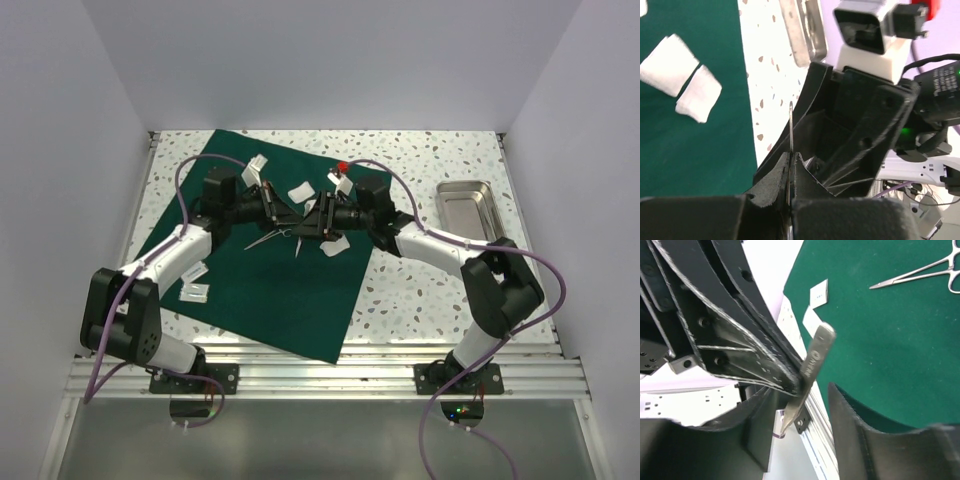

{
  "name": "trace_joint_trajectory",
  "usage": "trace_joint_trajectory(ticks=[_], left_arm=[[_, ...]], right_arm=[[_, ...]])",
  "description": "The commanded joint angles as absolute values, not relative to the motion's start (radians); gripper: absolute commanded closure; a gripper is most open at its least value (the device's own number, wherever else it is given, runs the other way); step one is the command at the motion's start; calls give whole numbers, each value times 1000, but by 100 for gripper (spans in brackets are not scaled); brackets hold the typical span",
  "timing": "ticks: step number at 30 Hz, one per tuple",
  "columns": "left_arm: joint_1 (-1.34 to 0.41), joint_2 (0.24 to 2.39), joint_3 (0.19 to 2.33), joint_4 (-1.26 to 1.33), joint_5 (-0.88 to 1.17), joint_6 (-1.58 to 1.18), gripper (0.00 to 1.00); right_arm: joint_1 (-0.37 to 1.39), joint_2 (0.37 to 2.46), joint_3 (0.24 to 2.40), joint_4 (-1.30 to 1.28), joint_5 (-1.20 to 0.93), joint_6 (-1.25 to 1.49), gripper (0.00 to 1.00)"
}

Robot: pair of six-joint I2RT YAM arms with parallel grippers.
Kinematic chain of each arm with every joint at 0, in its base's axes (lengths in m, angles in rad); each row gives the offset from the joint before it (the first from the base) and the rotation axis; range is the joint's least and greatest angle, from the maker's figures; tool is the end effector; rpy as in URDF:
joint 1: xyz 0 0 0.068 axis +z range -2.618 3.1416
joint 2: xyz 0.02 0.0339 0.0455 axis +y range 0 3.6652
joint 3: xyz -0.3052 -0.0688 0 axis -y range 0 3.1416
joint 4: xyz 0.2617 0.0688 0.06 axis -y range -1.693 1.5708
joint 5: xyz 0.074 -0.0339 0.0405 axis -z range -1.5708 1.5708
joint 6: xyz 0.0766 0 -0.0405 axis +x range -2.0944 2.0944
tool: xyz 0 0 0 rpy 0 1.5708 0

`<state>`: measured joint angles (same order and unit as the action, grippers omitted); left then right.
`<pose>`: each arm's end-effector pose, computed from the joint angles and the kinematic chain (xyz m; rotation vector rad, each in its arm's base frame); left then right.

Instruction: Prepare the surgical pack

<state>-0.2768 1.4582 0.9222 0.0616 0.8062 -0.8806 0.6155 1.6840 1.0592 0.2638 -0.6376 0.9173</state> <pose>0.3258 -0.1500 0.2767 -0.1059 2.2433 -1.5017 0.3237 0.2847 0.2645 -0.1634 2.2214 1.5576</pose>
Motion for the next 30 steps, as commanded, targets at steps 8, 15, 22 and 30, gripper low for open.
trace_joint_trajectory(ticks=[8, 15, 22, 30], left_arm=[[-273, 1469, 1050, -92, 760, -751, 69], [-268, 1539, 1224, -363, 435, -477, 35], [-311, 1559, 1175, -436, 172, -318, 34], [-390, 1647, 1161, -414, 28, -247, 36]], right_arm=[[617, 1674, 1126, 30, -569, 800, 100], [502, 1669, 1308, -633, 80, 409, 100], [244, 1750, 1440, -697, 633, -38, 100], [31, 1997, 1563, -690, 637, -153, 100]])
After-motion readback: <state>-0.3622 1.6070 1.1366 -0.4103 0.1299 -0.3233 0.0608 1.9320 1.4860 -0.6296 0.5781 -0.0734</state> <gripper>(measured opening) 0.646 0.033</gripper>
